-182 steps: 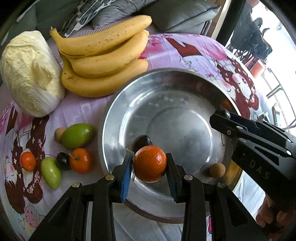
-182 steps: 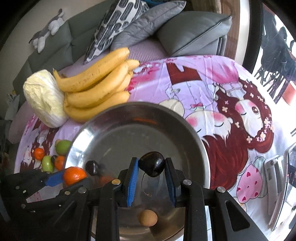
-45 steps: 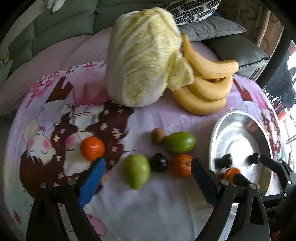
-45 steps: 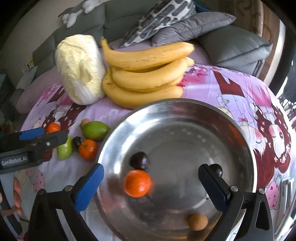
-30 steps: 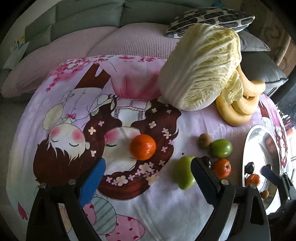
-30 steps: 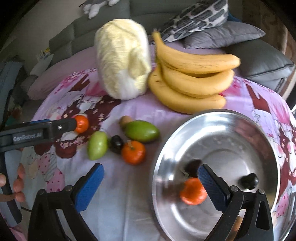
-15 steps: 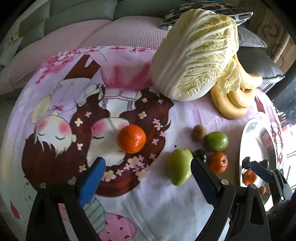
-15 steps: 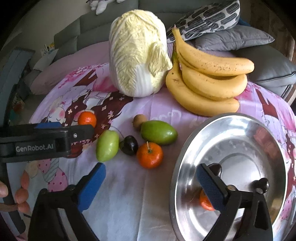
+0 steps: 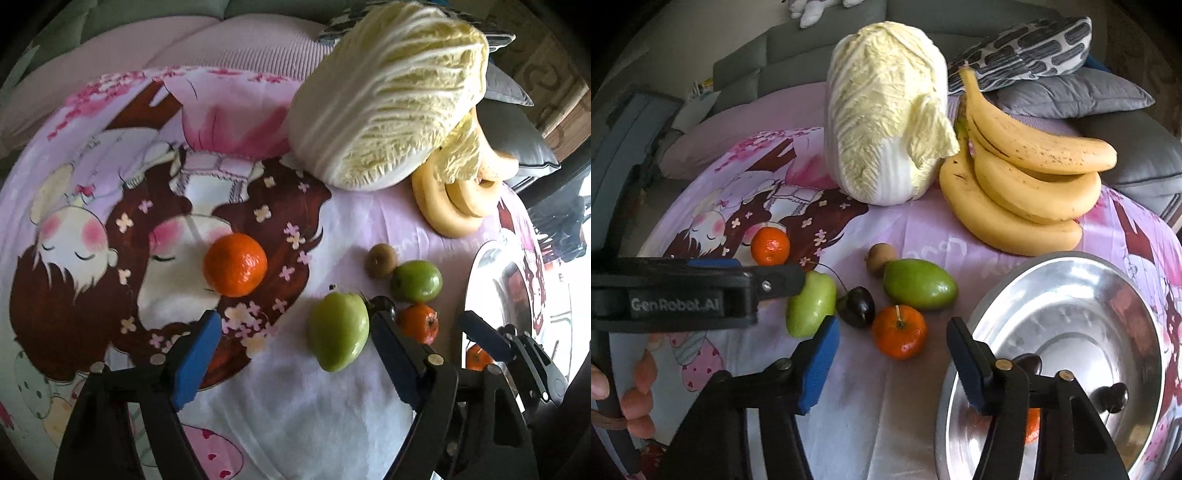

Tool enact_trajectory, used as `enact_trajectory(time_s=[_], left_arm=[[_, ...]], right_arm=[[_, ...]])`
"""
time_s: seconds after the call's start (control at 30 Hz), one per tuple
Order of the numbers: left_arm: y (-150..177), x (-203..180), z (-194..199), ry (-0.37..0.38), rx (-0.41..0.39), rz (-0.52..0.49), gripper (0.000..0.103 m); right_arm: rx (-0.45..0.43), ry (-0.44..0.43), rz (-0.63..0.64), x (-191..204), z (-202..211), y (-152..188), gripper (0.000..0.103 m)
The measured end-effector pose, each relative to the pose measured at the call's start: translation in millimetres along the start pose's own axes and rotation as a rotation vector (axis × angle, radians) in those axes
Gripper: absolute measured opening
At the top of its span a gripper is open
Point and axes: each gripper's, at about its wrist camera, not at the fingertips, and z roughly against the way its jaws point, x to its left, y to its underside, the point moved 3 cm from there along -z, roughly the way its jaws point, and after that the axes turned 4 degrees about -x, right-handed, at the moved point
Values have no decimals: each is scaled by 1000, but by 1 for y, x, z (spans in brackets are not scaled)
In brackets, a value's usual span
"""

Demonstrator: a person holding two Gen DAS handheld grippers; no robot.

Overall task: Organize fruits
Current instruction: 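Grasp a green pear-like fruit with the left tool while the right tool grasps a tangerine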

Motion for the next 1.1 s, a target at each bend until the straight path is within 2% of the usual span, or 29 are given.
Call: enact_trajectory(time_s=[0.37, 0.57, 0.67, 1.1], left_arm=[[-1, -5, -10, 15, 20, 3, 76], [-1, -8, -13, 26, 31, -5, 74], [0, -15, -15, 34, 36, -21, 69], [0, -14, -25, 40, 51, -9, 68]], right_arm=[[27, 39, 37, 3, -20, -2, 55], [35, 67, 56, 5, -23, 1, 49], [37, 74, 69, 6, -25, 1, 45], [51, 85, 85, 10, -35, 6, 40]])
